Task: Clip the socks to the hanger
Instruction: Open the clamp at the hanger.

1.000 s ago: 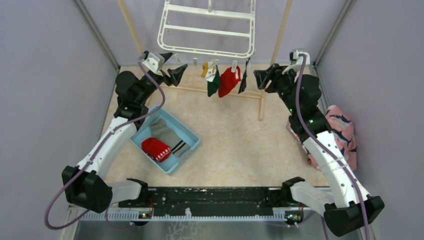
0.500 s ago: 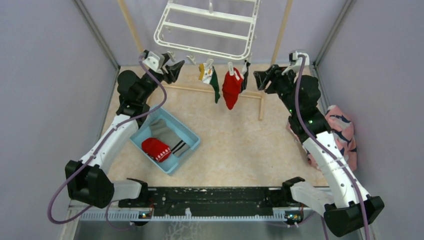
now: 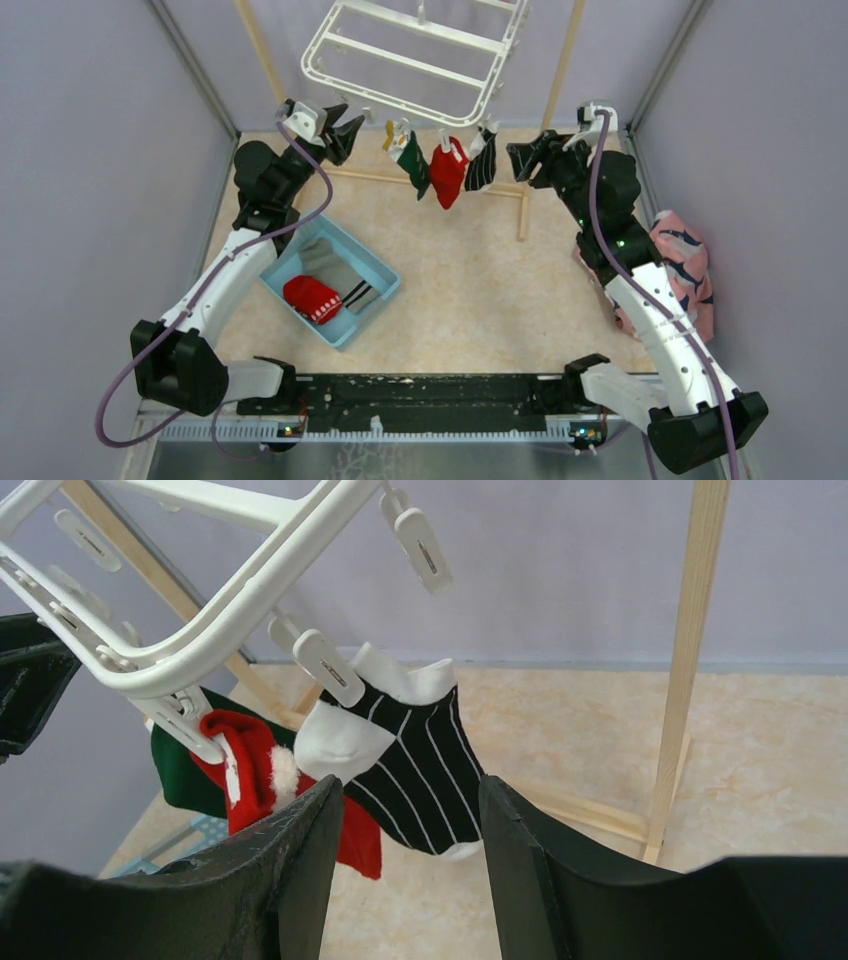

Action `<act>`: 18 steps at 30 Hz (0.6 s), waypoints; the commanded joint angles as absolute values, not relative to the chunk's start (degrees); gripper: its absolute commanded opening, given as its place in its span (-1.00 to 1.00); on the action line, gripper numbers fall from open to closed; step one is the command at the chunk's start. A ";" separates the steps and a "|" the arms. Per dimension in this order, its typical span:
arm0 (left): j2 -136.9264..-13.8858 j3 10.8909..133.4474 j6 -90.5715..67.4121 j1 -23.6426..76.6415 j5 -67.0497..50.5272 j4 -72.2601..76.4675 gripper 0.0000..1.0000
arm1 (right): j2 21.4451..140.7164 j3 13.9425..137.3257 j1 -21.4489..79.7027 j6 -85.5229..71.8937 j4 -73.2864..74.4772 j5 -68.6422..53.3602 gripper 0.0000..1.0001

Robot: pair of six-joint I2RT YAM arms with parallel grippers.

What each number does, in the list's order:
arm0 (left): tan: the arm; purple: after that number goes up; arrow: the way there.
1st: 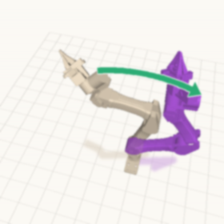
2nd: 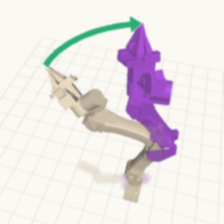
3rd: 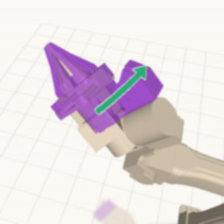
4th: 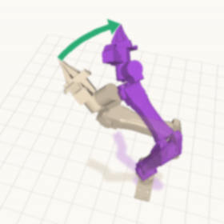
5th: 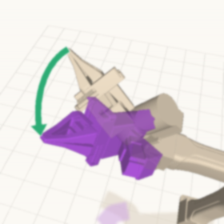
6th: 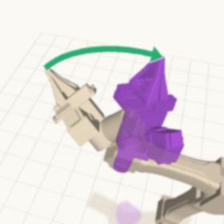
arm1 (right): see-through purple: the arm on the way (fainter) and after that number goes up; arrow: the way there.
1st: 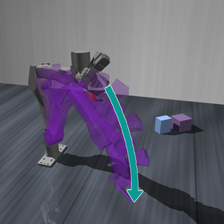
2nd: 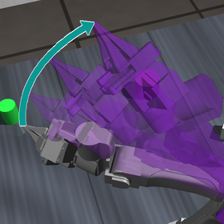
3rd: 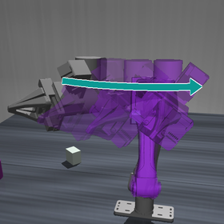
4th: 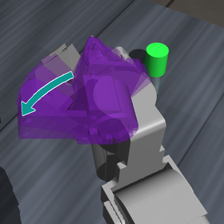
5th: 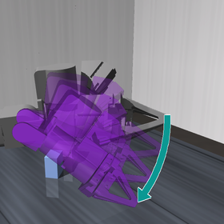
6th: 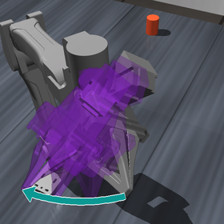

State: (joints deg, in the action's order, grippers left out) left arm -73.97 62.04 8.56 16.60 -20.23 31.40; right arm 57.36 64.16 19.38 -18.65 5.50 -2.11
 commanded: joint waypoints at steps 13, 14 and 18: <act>-75.59 61.20 7.46 14.30 -15.05 33.93 0.36 | 56.16 64.46 19.77 -18.90 2.35 -2.90 0.06; -75.75 61.02 7.08 14.13 -15.72 34.23 0.36 | 56.28 64.43 19.77 -18.82 2.37 -2.90 0.06; -76.41 61.04 5.67 13.89 -19.05 35.26 0.37 | 56.50 64.27 19.74 -18.81 2.37 -3.03 0.06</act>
State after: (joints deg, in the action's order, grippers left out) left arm -75.68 61.65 7.57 14.37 -16.25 32.34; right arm 57.34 64.16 19.38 -18.65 5.45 -2.55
